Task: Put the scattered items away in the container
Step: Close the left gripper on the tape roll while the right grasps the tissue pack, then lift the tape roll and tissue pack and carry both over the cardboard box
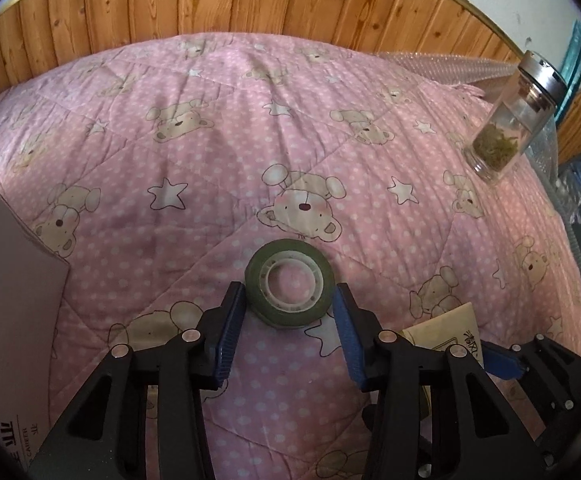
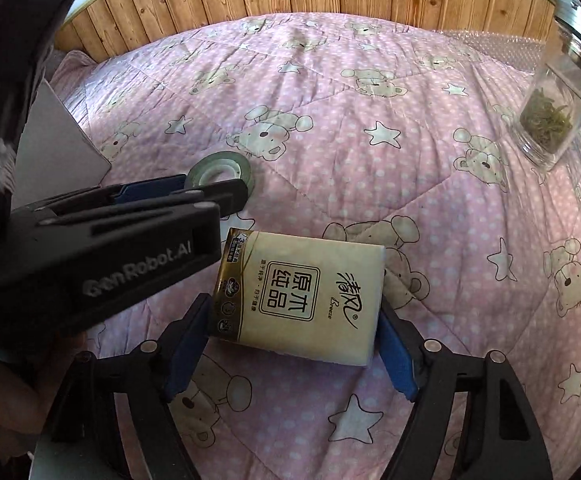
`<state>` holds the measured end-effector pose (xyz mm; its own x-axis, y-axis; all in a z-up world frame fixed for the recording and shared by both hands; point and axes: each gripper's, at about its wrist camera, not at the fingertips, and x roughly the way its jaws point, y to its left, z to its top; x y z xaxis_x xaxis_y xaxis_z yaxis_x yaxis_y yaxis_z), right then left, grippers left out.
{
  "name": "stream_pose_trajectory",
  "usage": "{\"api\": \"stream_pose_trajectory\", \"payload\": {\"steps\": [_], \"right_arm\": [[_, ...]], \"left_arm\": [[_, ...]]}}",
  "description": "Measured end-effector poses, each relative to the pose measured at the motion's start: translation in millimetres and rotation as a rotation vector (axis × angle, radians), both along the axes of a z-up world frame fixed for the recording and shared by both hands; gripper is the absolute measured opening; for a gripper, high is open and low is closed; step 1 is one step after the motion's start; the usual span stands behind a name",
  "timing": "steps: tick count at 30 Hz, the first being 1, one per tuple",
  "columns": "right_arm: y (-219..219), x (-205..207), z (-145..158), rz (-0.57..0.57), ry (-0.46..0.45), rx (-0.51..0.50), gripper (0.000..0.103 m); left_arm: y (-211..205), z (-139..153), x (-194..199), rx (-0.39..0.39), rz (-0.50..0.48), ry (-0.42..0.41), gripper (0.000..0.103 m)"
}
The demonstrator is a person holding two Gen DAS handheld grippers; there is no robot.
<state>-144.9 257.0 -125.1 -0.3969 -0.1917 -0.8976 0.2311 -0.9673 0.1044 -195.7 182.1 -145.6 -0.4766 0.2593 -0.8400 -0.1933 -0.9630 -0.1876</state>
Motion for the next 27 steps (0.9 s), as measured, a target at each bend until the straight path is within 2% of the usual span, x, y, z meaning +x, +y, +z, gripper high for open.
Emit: {"api": "stream_pose_trajectory", "payload": {"steps": [4, 10, 27], "right_arm": [[4, -1, 7, -0.021, -0.005, -0.037, 0.076], [-3, 3, 28, -0.020, 0.023, -0.070, 0.077], [-32, 34, 78, 0.013, 0.080, -0.154, 0.077]], "left_arm": [[-13, 5, 8, 0.025, 0.039, -0.009, 0.046], [-36, 28, 29, 0.042, 0.077, 0.007, 0.046], [-74, 105, 92, -0.004, 0.084, 0.110, 0.046]]}}
